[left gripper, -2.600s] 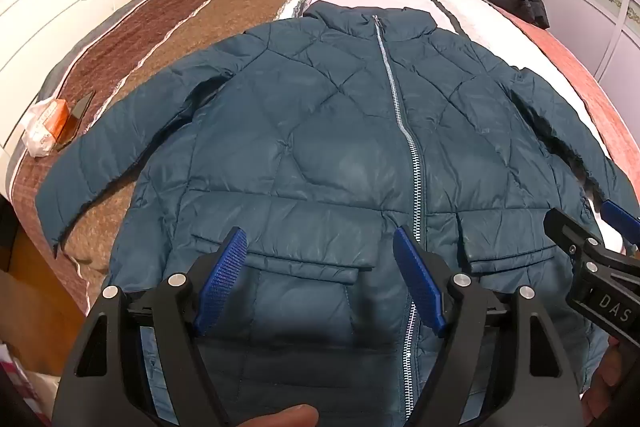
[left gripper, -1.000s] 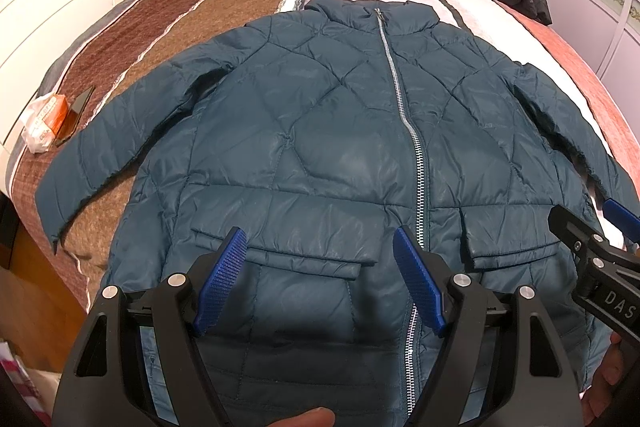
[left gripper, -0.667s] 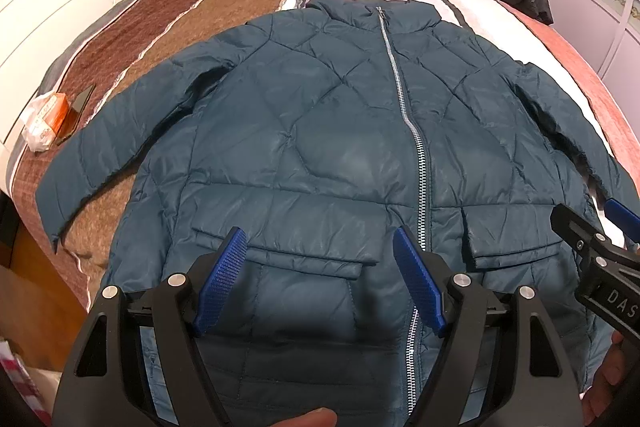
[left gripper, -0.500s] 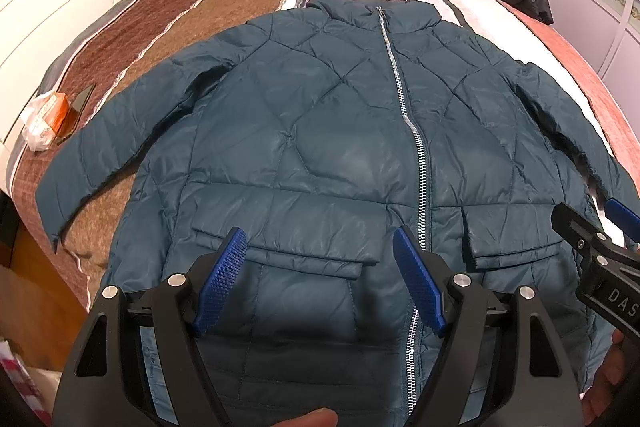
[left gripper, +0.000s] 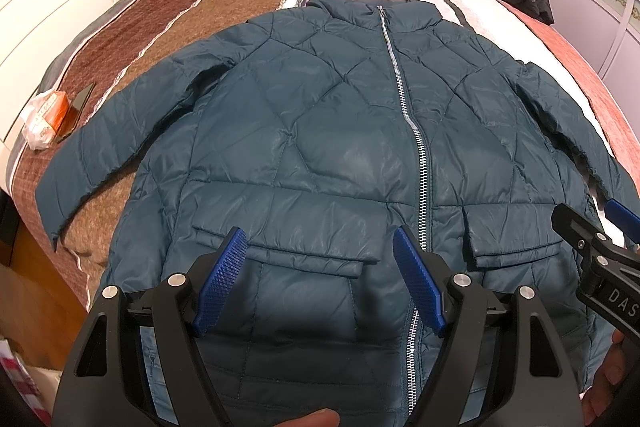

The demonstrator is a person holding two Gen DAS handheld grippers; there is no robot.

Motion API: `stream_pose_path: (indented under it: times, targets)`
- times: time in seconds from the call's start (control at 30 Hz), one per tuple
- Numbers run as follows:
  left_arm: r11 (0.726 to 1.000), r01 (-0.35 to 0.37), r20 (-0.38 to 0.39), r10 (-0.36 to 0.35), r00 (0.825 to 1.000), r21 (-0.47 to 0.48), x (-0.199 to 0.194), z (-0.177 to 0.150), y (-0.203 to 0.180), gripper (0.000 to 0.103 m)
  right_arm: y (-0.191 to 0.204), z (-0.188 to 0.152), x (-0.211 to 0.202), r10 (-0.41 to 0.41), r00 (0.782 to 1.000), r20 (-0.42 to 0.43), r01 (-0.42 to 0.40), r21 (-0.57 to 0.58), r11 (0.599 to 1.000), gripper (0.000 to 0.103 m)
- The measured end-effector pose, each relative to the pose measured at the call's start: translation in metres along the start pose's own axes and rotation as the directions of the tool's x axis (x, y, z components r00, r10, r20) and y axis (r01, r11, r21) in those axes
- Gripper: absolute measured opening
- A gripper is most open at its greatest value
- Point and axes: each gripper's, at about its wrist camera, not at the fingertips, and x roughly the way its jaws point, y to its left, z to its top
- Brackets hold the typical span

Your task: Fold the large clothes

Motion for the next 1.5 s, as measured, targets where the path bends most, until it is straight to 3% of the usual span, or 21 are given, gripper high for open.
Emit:
stream_pose_path:
  times: [0.7,0.87,1.07,1.17,1.27,1.4,1.5]
  targets:
    - [1.0,-0.004,-0.029,0.004,1.0,0.006,0.007,-0.003,-0.002,0.074,-0.013,0.001,0.007,0.018,1.0,-0.013,-0.017,0.049,0.999,0.092]
    - [1.0,0.013,-0.042,-0.012,0.999,0.025,0.009,-0.001,-0.007,0.074,-0.034,0.005,0.008,0.017,1.0,-0.008,-0.016,0.112,0.994,0.092]
    - [0.996,0.046,-0.043,-0.043,0.998,0.08,0.011,0.009,-0.021,0.074,-0.089,0.005,0.002,-0.012,1.0,0.017,0.007,0.242,0.97,0.092]
    - [0.992,0.074,-0.043,-0.07,0.997,0.104,0.011,0.017,-0.032,0.074,-0.13,0.001,0.0,-0.018,0.999,0.029,0.007,0.348,0.937,0.091]
    - [0.987,0.097,-0.037,-0.093,0.995,0.127,0.01,0.026,-0.044,0.074,-0.173,-0.006,-0.002,-0.014,0.999,0.032,-0.002,0.464,0.886,0.083]
    - [0.98,0.113,-0.034,-0.109,0.993,0.161,0.012,0.034,-0.057,0.074,-0.233,-0.02,0.0,0.037,0.998,0.042,-0.055,0.642,0.765,0.065]
    - [0.976,0.125,-0.039,-0.119,0.992,0.179,0.014,0.038,-0.065,0.074,-0.274,-0.033,0.008,0.103,0.992,0.073,-0.122,0.765,0.633,0.057]
